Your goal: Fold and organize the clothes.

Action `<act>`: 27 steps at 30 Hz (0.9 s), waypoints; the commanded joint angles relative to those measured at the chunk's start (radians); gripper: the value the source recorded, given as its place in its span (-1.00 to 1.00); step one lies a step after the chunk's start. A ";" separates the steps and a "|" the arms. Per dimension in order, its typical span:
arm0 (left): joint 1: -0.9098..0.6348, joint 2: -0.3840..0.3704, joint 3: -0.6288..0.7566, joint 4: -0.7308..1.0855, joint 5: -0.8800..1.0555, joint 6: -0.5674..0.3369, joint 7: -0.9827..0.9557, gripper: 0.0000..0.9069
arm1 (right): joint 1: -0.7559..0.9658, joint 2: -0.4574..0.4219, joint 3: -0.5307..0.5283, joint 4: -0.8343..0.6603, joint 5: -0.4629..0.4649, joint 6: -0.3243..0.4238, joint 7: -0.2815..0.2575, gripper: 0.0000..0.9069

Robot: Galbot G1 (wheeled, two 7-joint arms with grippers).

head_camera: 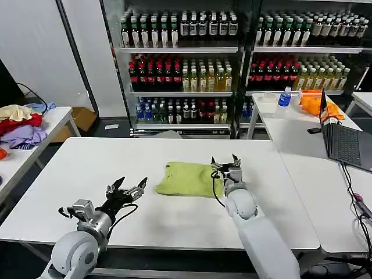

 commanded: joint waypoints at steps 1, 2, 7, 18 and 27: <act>0.019 0.000 -0.001 -0.012 0.000 -0.002 0.002 1.00 | -0.320 -0.078 0.073 0.380 -0.060 -0.013 -0.007 1.00; 0.020 0.000 -0.001 -0.012 0.004 -0.003 0.002 1.00 | -0.352 -0.081 0.085 0.413 -0.060 -0.014 -0.006 1.00; 0.026 0.011 0.009 -0.012 0.069 -0.044 0.011 1.00 | -0.445 -0.097 0.156 0.515 -0.111 0.062 -0.018 1.00; 0.048 0.004 -0.010 -0.047 0.147 -0.087 0.018 1.00 | -0.633 -0.099 0.282 0.671 -0.082 0.131 -0.039 1.00; 0.088 0.005 -0.050 -0.071 0.191 -0.102 0.022 1.00 | -0.676 -0.115 0.320 0.718 -0.085 0.134 -0.044 1.00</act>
